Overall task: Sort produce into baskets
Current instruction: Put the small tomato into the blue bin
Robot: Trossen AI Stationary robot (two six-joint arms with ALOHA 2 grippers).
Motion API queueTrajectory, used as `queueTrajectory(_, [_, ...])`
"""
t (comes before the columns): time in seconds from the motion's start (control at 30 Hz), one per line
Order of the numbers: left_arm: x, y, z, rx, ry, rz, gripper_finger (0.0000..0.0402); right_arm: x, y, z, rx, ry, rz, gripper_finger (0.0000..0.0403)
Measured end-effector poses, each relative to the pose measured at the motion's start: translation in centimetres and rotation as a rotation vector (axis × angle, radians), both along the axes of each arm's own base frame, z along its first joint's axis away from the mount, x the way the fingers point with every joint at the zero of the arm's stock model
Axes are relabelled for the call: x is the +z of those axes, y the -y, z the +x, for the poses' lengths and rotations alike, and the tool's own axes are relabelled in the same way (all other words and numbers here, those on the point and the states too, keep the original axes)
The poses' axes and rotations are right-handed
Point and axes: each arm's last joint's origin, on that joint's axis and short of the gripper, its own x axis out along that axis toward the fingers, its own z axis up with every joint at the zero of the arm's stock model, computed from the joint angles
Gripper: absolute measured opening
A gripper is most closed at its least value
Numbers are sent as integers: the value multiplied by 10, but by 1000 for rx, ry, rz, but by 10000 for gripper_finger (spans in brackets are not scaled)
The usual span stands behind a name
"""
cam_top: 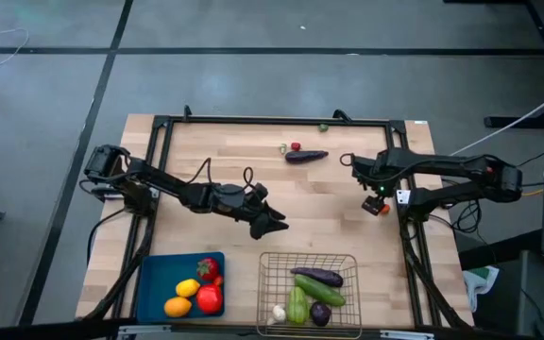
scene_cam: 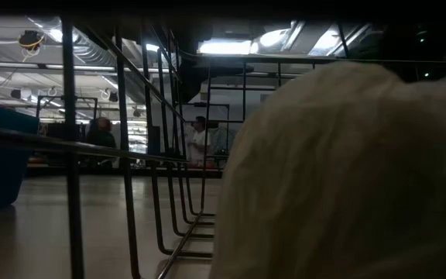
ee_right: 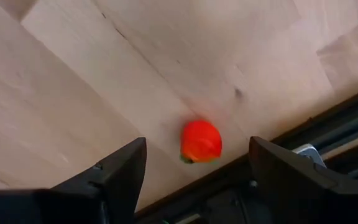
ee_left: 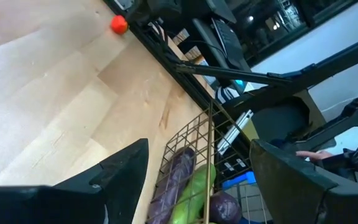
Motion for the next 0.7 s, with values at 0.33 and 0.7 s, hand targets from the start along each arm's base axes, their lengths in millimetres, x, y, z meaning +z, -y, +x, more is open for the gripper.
queueTrajectory(0.33, [0, 0, 0, -1, -1, 1, 276, -24, 4, 10, 105, -179, 92, 222])
queueTrajectory(0.7, [0, 0, 0, -1, -1, 1, 276, -42, 6, 17, 134, -273, 149, 195])
